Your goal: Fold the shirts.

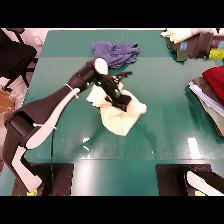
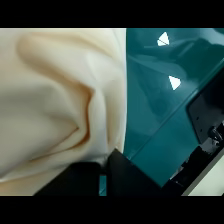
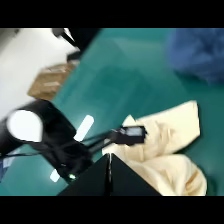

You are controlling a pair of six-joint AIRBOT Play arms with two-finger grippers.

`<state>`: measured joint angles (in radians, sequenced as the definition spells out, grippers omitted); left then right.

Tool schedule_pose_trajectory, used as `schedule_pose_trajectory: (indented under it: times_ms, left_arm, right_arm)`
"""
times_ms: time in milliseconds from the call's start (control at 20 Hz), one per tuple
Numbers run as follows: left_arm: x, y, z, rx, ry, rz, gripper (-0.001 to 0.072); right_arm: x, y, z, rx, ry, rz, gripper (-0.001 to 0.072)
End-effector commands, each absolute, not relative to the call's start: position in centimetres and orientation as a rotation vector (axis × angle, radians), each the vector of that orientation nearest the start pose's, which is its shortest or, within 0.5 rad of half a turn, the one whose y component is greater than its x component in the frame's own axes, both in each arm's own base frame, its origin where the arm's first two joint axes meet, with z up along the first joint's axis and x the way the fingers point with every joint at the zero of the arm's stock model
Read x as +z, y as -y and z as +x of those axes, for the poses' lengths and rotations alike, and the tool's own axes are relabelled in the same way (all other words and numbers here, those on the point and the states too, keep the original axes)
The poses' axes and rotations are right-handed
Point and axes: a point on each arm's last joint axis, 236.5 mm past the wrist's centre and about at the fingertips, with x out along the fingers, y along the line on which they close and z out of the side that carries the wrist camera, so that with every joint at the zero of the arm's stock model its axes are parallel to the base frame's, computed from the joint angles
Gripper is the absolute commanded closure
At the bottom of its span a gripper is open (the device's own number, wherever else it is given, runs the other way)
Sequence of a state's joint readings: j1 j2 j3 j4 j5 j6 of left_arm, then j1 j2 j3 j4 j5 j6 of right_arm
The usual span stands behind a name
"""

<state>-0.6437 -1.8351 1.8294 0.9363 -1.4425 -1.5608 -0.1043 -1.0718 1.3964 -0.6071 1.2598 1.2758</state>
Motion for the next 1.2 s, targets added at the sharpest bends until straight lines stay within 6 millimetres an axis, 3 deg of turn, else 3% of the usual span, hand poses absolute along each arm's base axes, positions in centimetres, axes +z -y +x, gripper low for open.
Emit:
schedule_pose_trajectory:
  times_ms: [0,50,100,150,200,300,450,700,900,950,1000,1150]
  left_arm:
    - [2.8,43.1,27.0,-1.042,-1.538,-0.004,0.0680]
    - [2.7,42.2,26.0,-1.059,-1.588,0.023,0.0575]
    - [2.6,41.2,25.0,-1.061,-1.641,0.056,0.0272]
    - [2.4,40.0,24.5,-1.054,-1.685,0.098,0.0190]
    - [2.0,38.8,24.9,-1.025,-1.702,0.123,0.0190]
    - [2.5,36.9,26.3,-0.983,-1.707,0.112,0.0190]
    - [5.9,34.5,29.3,-0.944,-1.604,0.031,0.0190]
    - [10.8,29.1,33.1,-0.824,-1.452,-0.024,0.0190]
    - [12.2,25.9,34.4,-0.742,-1.402,-0.015,0.0190]
    - [12.3,25.2,34.6,-0.722,-1.401,-0.007,0.0190]
    - [12.1,24.6,34.7,-0.707,-1.407,0.003,0.0190]
    - [10.9,21.5,36.1,-0.583,-1.407,0.088,0.0191]
  right_arm:
    - [16.1,-12.5,34.2,0.602,-0.980,0.555,0.0580]
    - [12.7,-12.2,33.4,0.560,-1.040,0.581,0.0551]
    - [9.6,-11.9,32.4,0.522,-1.101,0.606,0.0483]
    - [6.6,-11.8,31.4,0.488,-1.164,0.642,0.0390]
    - [4.2,-11.7,30.5,0.464,-1.217,0.677,0.0330]
    - [-0.2,-11.9,29.0,0.438,-1.323,0.716,0.0144]
    - [-4.3,-11.9,28.9,0.427,-1.409,0.751,0.0137]
    - [-6.9,-12.0,31.1,0.509,-1.457,0.694,0.0137]
    - [-6.9,-14.9,33.1,0.639,-1.492,0.591,0.0140]
    - [-6.7,-15.7,33.5,0.663,-1.492,0.567,0.0164]
    - [-6.5,-16.5,33.8,0.684,-1.488,0.545,0.0255]
    - [-4.5,-18.2,33.2,0.767,-1.491,0.496,0.0672]
